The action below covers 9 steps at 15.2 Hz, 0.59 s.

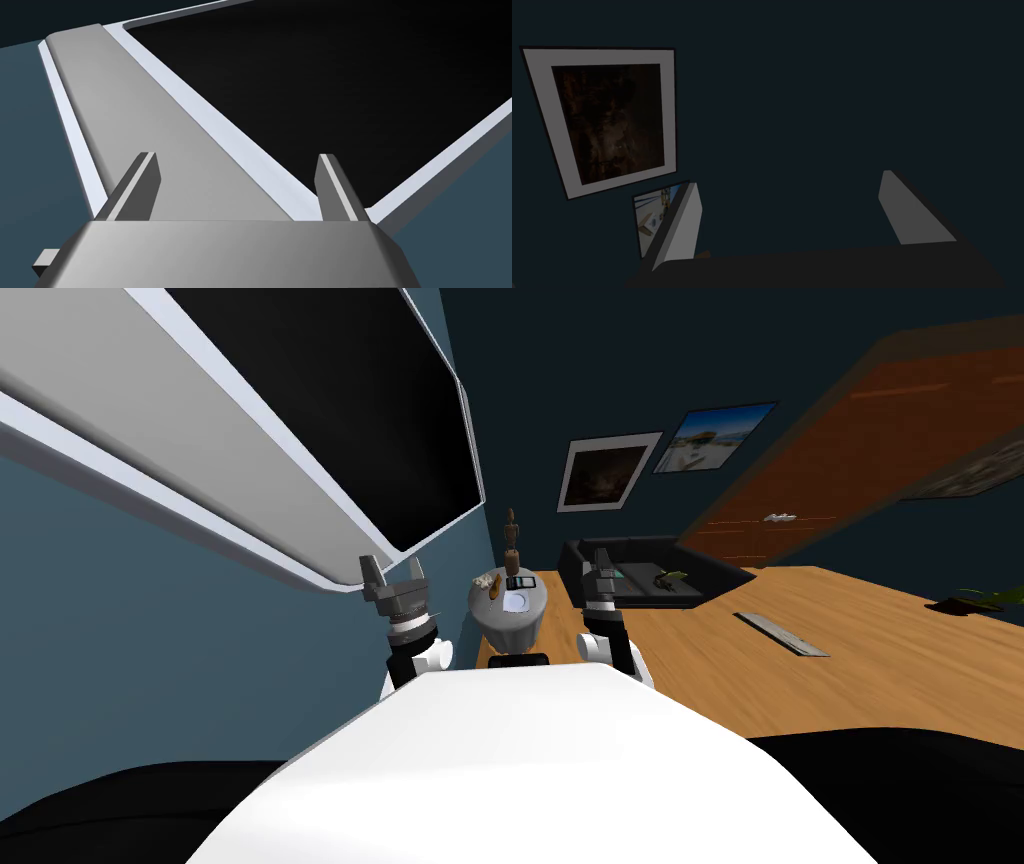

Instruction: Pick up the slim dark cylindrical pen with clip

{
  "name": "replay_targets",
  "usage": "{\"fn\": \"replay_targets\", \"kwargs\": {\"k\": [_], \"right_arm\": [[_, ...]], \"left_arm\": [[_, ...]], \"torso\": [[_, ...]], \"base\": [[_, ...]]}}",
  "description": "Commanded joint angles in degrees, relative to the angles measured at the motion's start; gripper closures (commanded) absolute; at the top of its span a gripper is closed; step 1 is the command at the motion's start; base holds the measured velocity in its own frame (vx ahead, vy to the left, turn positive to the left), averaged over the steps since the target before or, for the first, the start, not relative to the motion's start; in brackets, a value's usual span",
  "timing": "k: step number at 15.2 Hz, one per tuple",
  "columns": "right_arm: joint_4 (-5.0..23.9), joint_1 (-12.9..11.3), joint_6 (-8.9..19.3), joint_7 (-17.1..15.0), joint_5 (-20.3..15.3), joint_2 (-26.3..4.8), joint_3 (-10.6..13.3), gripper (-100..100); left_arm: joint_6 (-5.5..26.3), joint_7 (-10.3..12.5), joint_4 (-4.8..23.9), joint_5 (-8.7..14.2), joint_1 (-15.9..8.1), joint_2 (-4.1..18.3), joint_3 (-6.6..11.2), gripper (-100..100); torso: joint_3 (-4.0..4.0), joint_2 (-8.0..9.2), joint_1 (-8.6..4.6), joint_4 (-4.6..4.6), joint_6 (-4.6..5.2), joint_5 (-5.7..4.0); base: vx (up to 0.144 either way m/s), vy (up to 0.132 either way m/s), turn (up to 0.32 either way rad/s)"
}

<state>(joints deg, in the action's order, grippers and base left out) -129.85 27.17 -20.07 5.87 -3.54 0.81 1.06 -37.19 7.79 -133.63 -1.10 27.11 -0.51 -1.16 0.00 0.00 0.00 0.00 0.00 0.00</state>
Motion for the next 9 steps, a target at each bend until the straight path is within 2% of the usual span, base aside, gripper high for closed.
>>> {"fn": "replay_targets", "kwargs": {"k": [1, 3, 4, 6, 7, 8, 9], "right_arm": [[0.0, 0.0, 0.0, 0.0, 0.0, 0.0, 0.0, 0], [0.0, 0.0, 0.0, 0.0, 0.0, 0.0, 0.0, 0], [0.0, 0.0, 0.0, 0.0, 0.0, 0.0, 0.0, 0], [0.0, 0.0, 0.0, 0.0, 0.0, 0.0, 0.0, 0], [0.0, 0.0, 0.0, 0.0, 0.0, 0.0, 0.0, 0], [0.0, 0.0, 0.0, 0.0, 0.0, 0.0, 0.0, 0], [0.0, 0.0, 0.0, 0.0, 0.0, 0.0, 0.0, 0]], "left_arm": [[0.8, 0.6, 0.9, 0.0, -0.5, 2.0, 0.31, -100], [2.6, 2.1, 2.9, -0.1, -1.6, 4.7, 1.05, -100], [2.6, 2.1, 2.9, -0.1, -1.6, 4.8, 1.05, -100], [5.5, 4.3, 5.7, -0.3, -3.2, 7.6, 2.17, -100], [5.5, 4.3, 5.9, -0.3, -3.2, 7.6, 2.17, -100], [7.2, 5.7, 7.8, -0.3, -4.3, 8.9, 2.86, -100], [7.2, 5.7, 7.8, -0.3, -4.3, 8.9, 2.86, -100]], "torso": [[0.00, 0.00, 0.00, 0.00, 0.00, 0.00], [0.11, 0.22, 0.01, 0.04, 0.02, 0.00], [0.17, 0.31, 0.01, 0.06, 0.03, 0.00], [0.20, 0.34, 0.01, 0.07, 0.01, 0.00], [0.18, 0.31, 0.00, 0.07, 0.03, 0.00], [0.15, 0.26, 0.00, 0.06, 0.02, 0.00], [0.13, 0.22, 0.01, 0.05, 0.02, 0.00]], "base": [[-0.039, 0.000, -0.049], [-0.096, -0.005, -0.110], [-0.092, -0.002, -0.072], [-0.070, -0.007, -0.081], [-0.052, -0.006, -0.090], [-0.042, -0.008, -0.104], [-0.033, -0.007, -0.086]]}}
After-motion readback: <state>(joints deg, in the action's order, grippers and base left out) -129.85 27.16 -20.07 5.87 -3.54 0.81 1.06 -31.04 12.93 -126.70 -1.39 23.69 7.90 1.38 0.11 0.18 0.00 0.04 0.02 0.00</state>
